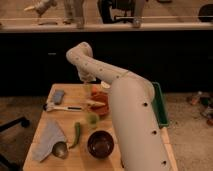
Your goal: Place apple in plastic cup
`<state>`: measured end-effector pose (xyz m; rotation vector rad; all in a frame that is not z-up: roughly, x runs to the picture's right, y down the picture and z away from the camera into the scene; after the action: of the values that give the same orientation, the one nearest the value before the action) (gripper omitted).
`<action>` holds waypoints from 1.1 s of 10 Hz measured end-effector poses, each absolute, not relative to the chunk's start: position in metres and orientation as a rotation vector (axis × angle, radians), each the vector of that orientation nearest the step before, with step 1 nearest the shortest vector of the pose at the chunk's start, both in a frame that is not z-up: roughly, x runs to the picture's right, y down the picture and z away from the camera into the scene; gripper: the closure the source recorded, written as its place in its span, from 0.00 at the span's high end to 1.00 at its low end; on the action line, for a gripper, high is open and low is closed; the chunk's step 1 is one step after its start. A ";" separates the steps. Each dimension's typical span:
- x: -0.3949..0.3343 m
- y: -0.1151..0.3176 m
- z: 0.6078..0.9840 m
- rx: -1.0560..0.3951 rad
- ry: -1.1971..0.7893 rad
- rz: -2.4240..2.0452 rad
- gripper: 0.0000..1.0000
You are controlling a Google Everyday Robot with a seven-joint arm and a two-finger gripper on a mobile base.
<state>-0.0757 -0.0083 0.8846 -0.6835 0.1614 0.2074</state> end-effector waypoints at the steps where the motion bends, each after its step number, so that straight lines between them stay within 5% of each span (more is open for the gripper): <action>1: -0.070 -0.008 0.887 -0.706 0.087 0.258 0.80; 6: -0.069 -0.013 0.891 -0.756 -0.255 0.479 0.80; 11: -0.098 -0.026 0.891 -0.756 -0.208 0.459 0.80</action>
<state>-0.0982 -0.0259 0.8913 -0.7565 -0.2081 0.4592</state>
